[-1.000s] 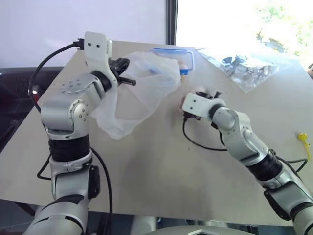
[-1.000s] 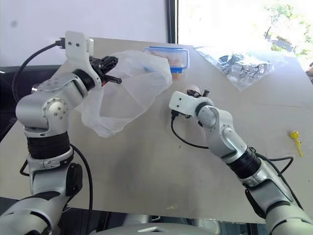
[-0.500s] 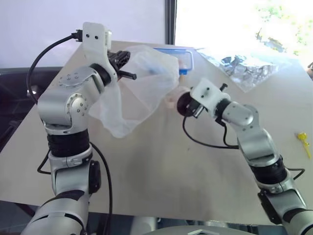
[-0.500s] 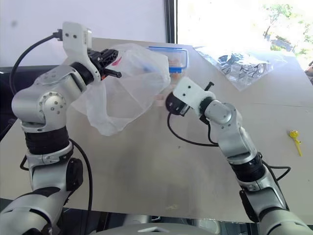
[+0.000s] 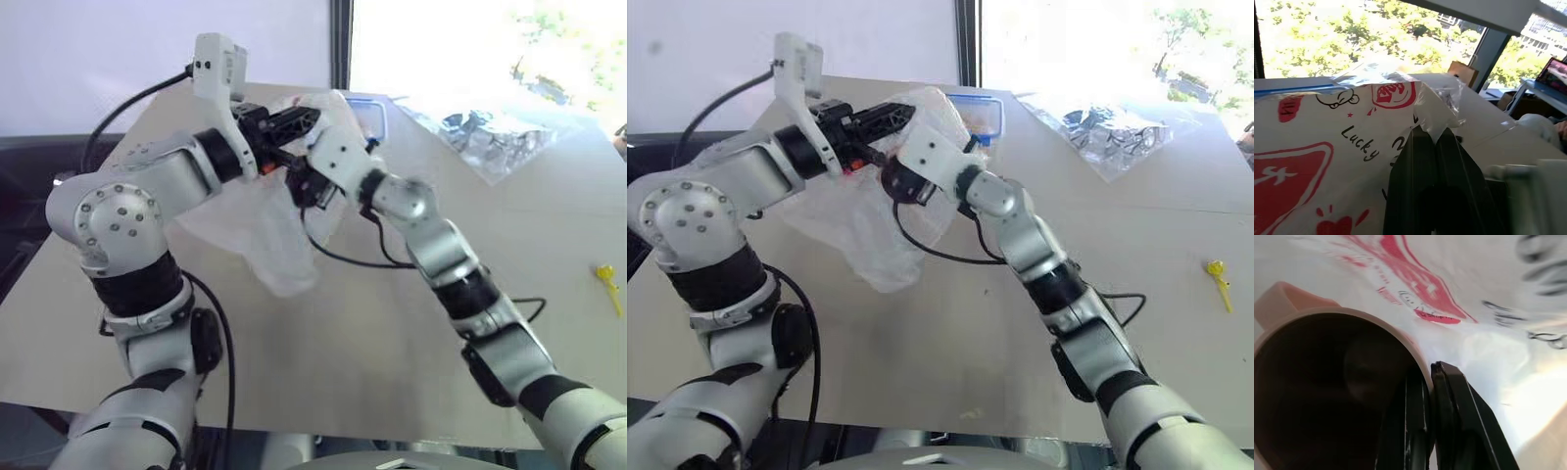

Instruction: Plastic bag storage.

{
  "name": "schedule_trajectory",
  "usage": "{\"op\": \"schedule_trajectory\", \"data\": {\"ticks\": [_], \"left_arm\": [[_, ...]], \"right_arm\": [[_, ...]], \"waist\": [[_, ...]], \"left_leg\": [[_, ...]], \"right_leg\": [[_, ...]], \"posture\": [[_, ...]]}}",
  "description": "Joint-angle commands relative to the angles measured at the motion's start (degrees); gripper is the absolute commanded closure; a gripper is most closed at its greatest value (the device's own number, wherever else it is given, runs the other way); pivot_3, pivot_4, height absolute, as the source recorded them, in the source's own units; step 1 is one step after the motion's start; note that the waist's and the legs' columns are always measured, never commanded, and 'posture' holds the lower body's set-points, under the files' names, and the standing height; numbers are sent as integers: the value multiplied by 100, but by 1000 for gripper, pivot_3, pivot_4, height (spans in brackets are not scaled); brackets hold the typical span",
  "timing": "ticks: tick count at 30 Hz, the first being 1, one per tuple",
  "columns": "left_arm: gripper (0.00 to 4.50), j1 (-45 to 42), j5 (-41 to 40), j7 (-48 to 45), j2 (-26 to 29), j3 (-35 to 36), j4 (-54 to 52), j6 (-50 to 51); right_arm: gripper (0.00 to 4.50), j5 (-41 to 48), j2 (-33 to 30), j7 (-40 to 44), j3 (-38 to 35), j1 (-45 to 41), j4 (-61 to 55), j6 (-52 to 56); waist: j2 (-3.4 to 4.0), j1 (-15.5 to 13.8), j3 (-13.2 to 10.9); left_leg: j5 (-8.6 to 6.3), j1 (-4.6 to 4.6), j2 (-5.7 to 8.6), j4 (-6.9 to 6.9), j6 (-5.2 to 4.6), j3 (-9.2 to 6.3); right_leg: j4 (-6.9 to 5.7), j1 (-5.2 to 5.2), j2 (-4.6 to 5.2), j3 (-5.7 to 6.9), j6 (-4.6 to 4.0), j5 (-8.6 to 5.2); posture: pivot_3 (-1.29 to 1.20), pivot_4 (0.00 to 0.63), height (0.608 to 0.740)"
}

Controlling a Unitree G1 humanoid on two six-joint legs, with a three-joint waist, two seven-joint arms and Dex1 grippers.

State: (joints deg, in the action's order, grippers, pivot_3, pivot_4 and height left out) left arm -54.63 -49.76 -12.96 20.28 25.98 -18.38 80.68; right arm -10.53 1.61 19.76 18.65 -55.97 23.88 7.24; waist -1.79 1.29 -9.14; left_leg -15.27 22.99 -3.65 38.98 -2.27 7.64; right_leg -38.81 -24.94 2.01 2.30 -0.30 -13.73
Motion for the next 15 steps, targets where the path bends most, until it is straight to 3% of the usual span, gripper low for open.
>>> {"op": "schedule_trajectory", "data": {"ticks": [1,4,8,15], "left_arm": [[4500,-296,-441,342,-226,431,-95,297],[4500,-191,-442,518,-203,462,-225,410],[4500,1,-295,724,-124,529,-244,341],[4500,460,231,970,29,194,-158,-189]], "right_arm": [[3923,300,496,-396,-333,-467,1129,-1063],[3012,569,784,-190,-546,-671,1725,-1504],[1292,1537,797,1125,-640,-74,768,-1028],[1292,2425,-342,1779,-962,1114,-2040,761]], "waist": [[0,55,-1],[-2,82,-4],[-5,79,-6],[-4,49,-7]], "left_leg": [[0,-2,0,-3,0,-1],[0,-2,2,-7,1,-5],[0,0,13,-15,1,-15],[2,-10,17,-39,7,-22]], "right_leg": [[-2,0,0,0,0,0],[-1,2,5,3,0,1],[2,7,23,14,2,2],[1,8,28,19,1,3]], "posture": [[0,150,740],[0,150,740],[0,150,740],[0,150,740]]}}
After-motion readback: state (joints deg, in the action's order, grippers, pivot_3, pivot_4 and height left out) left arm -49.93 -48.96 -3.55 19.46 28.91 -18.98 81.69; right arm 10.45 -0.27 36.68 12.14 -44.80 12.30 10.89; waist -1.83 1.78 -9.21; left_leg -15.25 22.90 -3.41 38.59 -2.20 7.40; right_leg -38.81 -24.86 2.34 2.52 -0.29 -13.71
